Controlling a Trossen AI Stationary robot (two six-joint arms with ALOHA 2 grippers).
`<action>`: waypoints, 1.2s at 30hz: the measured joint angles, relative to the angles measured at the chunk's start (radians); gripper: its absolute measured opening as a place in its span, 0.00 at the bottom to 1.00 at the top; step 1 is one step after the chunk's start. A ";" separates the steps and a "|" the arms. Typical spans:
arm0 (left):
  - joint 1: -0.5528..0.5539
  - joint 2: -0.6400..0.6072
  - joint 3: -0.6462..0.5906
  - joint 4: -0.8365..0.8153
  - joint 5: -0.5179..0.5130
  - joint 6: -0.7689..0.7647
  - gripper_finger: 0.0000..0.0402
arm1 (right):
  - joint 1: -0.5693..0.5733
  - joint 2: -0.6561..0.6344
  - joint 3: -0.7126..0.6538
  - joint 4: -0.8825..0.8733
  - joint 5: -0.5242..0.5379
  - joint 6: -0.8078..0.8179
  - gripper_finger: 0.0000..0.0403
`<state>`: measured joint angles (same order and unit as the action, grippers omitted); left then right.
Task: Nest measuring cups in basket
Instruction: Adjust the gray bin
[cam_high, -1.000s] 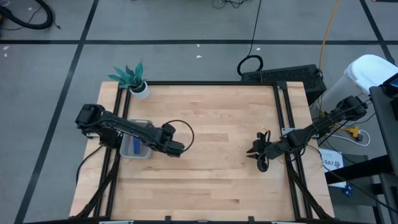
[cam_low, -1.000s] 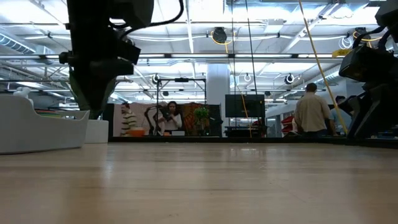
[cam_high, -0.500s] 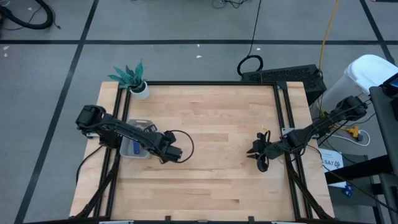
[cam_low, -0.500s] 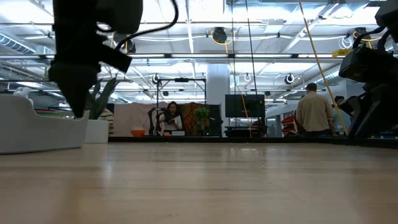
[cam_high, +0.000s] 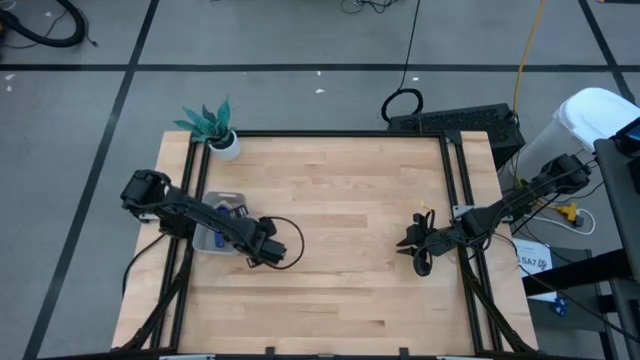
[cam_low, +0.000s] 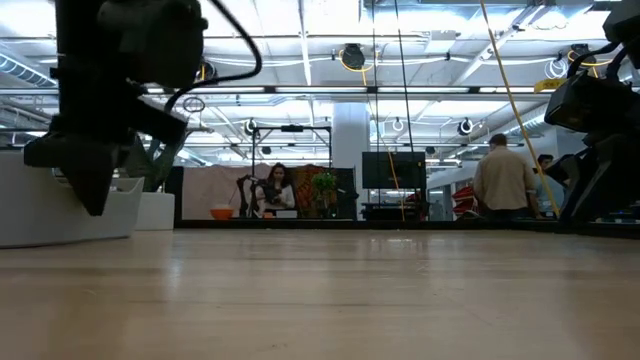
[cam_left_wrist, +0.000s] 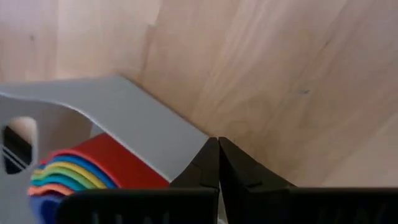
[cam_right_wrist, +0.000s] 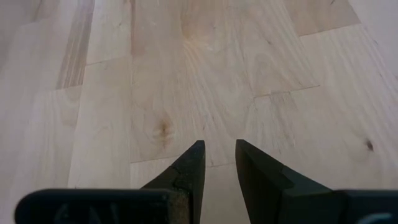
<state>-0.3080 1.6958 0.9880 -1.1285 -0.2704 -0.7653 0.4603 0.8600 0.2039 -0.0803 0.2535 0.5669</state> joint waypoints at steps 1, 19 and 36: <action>0.000 0.000 -0.013 0.009 0.008 -0.004 0.00 | 0.000 0.000 0.000 0.000 0.000 0.002 0.21; 0.024 0.000 -0.039 0.052 -0.035 -0.039 0.00 | 0.000 0.000 0.000 0.000 0.003 0.016 0.21; 0.095 0.000 -0.056 0.054 -0.113 0.026 0.00 | 0.000 0.000 0.000 0.001 -0.001 0.023 0.21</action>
<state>-0.2130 1.6958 0.9322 -1.0741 -0.3830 -0.7391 0.4603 0.8600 0.2039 -0.0795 0.2525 0.5903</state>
